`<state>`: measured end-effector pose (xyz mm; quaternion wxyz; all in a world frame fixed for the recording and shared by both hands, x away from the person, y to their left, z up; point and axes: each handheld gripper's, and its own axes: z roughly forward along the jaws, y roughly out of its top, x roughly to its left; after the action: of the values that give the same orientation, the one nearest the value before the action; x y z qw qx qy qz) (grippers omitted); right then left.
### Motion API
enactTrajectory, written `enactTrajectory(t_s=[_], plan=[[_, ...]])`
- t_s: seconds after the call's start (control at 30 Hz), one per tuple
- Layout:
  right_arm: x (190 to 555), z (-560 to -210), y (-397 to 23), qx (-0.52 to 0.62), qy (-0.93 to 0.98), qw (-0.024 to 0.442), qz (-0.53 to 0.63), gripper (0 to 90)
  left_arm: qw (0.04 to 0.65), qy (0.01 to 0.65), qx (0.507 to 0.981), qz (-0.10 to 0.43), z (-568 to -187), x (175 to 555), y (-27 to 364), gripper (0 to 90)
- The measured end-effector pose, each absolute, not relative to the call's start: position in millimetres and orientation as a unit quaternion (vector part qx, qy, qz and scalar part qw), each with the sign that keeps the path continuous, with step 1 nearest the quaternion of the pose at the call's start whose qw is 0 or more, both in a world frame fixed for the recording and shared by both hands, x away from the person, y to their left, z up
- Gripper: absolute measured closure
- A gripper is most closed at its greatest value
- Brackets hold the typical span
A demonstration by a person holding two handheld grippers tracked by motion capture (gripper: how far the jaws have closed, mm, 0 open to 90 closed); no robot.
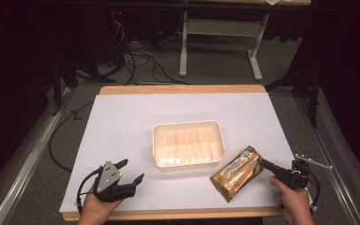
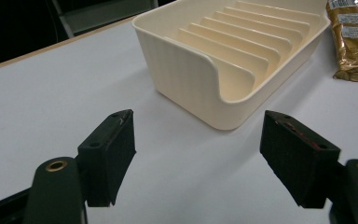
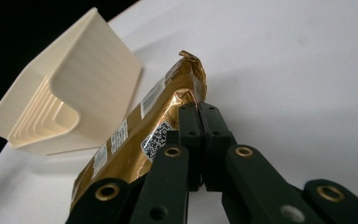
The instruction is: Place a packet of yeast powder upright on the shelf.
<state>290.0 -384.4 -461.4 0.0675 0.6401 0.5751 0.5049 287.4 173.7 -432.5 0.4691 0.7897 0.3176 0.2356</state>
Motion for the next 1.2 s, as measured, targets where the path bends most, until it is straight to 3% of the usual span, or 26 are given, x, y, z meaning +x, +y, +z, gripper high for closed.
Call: enactTrajectory(t_s=[1.2], plan=[[258.2,-401.8,-365.9,0.519,0.591,0.205,0.583,90.0,0.481,0.308,0.786,0.238,-430.6,286.2,174.1,26.7]])
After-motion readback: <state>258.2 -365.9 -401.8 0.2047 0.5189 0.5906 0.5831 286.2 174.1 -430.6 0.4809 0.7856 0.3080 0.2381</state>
